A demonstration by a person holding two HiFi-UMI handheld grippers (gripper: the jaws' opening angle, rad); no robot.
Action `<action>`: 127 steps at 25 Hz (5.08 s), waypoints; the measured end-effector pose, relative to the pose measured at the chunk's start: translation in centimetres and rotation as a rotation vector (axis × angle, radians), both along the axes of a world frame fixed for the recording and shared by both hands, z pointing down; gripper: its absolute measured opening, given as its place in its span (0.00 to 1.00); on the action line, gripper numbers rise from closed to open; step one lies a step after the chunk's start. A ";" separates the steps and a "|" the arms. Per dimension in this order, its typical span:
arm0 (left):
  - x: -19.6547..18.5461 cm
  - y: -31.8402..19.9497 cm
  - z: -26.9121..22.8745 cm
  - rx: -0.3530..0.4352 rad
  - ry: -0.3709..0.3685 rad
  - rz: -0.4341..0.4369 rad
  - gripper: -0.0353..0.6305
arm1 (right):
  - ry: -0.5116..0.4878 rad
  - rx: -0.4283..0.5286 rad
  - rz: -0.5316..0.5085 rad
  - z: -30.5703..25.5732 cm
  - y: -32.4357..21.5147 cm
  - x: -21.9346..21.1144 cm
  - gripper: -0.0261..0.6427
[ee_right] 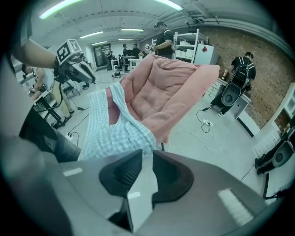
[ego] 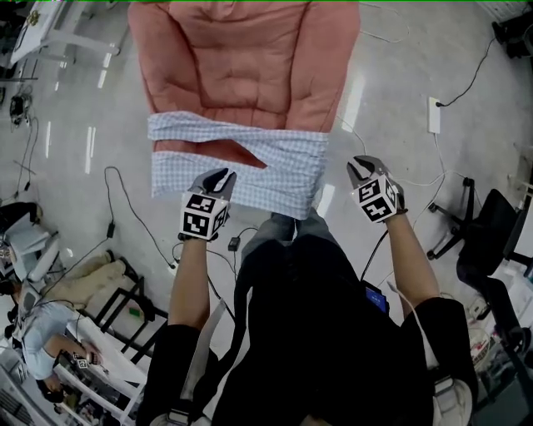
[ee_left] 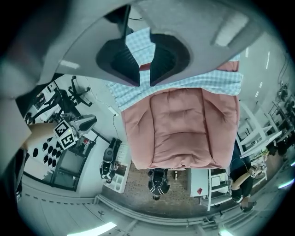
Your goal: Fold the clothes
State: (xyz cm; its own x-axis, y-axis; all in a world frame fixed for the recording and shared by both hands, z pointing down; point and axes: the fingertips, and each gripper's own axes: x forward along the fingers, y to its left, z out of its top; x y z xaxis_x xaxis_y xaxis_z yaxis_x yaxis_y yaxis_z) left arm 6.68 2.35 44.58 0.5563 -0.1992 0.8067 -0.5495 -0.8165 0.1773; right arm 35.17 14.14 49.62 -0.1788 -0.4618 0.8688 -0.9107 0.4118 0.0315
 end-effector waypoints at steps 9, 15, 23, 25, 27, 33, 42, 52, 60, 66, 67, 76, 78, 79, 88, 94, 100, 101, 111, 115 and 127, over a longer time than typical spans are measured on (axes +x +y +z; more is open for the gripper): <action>-4.7 -0.8 -0.4 0.028 -0.062 -0.129 0.17 | -0.017 0.025 -0.063 0.0 -1.6 -0.1 0.16; -10.9 -2.0 0.7 0.026 -0.068 -0.179 0.17 | -0.013 0.032 -0.080 -0.3 -3.5 -4.9 0.16; -28.8 -7.5 5.0 -0.017 -0.045 -0.241 0.17 | 0.011 -0.017 -0.154 1.6 -10.4 -23.2 0.16; -33.4 -9.7 6.0 -0.038 -0.048 -0.235 0.17 | 0.004 -0.022 -0.166 2.0 -13.6 -28.8 0.16; -37.4 -11.2 6.7 -0.058 -0.053 -0.197 0.17 | -0.005 -0.024 -0.193 2.1 -16.5 -34.8 0.16; -45.9 -14.3 8.4 -0.103 -0.018 -0.180 0.17 | -0.021 0.012 -0.360 1.1 -25.1 -51.2 0.16; -47.6 -13.0 10.8 -0.181 0.104 -0.394 0.18 | -0.040 -0.013 -0.543 3.8 -30.5 -59.1 0.16; -47.7 -10.7 18.3 -0.411 0.475 -0.970 0.28 | -0.053 -0.087 -0.729 10.1 -34.0 -63.9 0.17; -46.4 -8.5 22.1 -0.541 0.709 -1.207 0.37 | -0.158 -0.196 -0.653 12.9 -33.4 -63.6 0.24; -45.8 -8.5 22.6 -0.581 0.800 -1.221 0.37 | -0.141 -0.218 -0.653 13.7 -32.9 -63.7 0.25; -45.7 -8.5 22.6 -0.582 0.811 -1.214 0.37 | -0.140 -0.226 -0.657 13.7 -32.9 -63.6 0.25; -45.5 -9.7 20.5 -0.558 0.912 -1.181 0.08 | -0.135 -0.248 -0.699 13.0 -31.0 -64.8 0.09; -46.5 -10.0 19.8 -0.515 0.914 -1.188 0.08 | -0.141 -0.234 -0.710 12.4 -30.6 -65.4 0.07; -47.0 -10.2 19.3 -0.501 0.922 -1.188 0.08 | -0.145 -0.227 -0.713 12.0 -30.5 -65.8 0.07; -52.0 -11.5 15.5 -0.356 0.877 -1.155 0.08 | -0.177 -0.137 -0.761 9.4 -33.5 -69.9 0.07; -56.1 -11.2 15.2 -0.312 0.808 -1.143 0.08 | -0.159 -0.128 -0.872 8.4 -34.3 -73.9 0.07; -56.5 -11.4 17.8 -0.324 0.704 -1.098 0.08 | -0.062 -0.132 -0.940 11.3 -33.9 -74.5 0.07; -56.5 -11.4 18.3 -0.333 0.701 -1.101 0.08 | -0.059 -0.138 -0.928 11.7 -34.0 -74.3 0.07; -58.0 -12.3 19.8 -0.328 0.605 -1.131 0.15 | -0.073 -0.143 -0.813 12.7 -35.2 -73.8 0.20; -57.3 -13.3 18.7 -0.310 0.586 -1.052 0.16 | -0.085 -0.127 -0.785 12.0 -35.2 -73.7 0.20; -49.2 -19.6 13.4 -0.299 0.520 -0.642 0.17 | -0.108 -0.065 -0.483 7.8 -34.4 -64.5 0.19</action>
